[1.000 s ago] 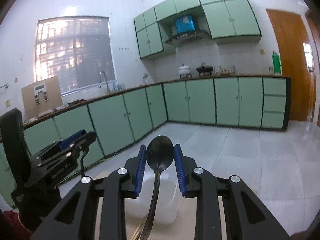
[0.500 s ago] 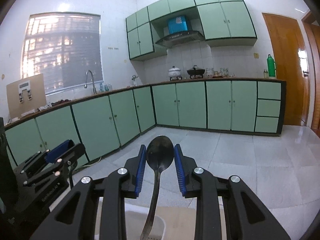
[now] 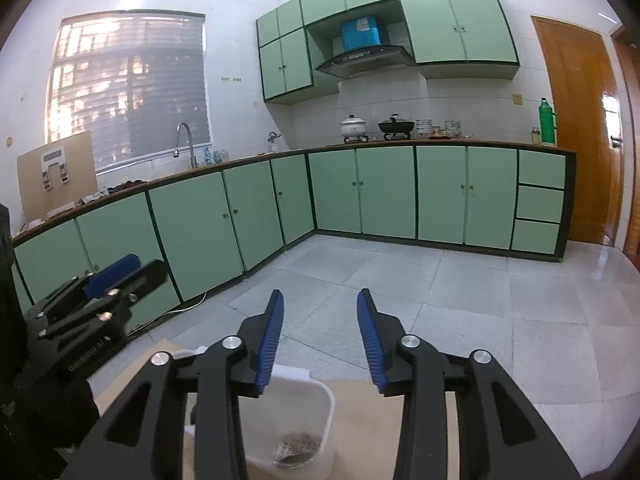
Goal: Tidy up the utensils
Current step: 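Open the right tool over the holder while the left tool releases its spoon, then withdraw both tools from the holder back toward the chopsticks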
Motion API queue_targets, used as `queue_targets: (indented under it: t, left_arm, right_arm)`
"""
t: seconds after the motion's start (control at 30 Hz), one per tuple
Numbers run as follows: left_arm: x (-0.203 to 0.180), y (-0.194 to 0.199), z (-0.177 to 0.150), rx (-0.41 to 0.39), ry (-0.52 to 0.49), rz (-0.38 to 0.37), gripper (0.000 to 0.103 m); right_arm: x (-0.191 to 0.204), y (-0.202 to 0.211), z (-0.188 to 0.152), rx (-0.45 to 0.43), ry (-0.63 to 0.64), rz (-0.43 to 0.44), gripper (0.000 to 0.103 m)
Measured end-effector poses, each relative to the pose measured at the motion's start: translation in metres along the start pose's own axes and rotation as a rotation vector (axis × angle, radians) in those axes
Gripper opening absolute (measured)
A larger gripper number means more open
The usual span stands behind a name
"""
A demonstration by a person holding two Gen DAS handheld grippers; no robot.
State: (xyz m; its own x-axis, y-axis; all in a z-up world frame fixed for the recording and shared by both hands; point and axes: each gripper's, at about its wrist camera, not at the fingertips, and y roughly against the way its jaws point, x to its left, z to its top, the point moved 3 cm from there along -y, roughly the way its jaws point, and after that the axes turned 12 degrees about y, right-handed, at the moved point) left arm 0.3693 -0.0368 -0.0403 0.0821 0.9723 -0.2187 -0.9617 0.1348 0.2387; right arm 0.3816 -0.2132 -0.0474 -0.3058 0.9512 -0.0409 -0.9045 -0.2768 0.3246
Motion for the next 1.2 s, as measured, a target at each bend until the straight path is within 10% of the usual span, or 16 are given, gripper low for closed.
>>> queue_targets:
  t: [0.57, 1.2]
  left_arm:
    - [0.022, 0.13, -0.078, 0.201, 0.012, 0.038, 0.086]
    - [0.049, 0.205, -0.175, 0.452, 0.021, 0.11, 0.091]
  right_arm:
    - [0.022, 0.128, -0.088, 0.144, -0.067, -0.013, 0.096]
    - [0.085, 0.198, -0.196, 0.382, -0.102, 0.004, 0.091]
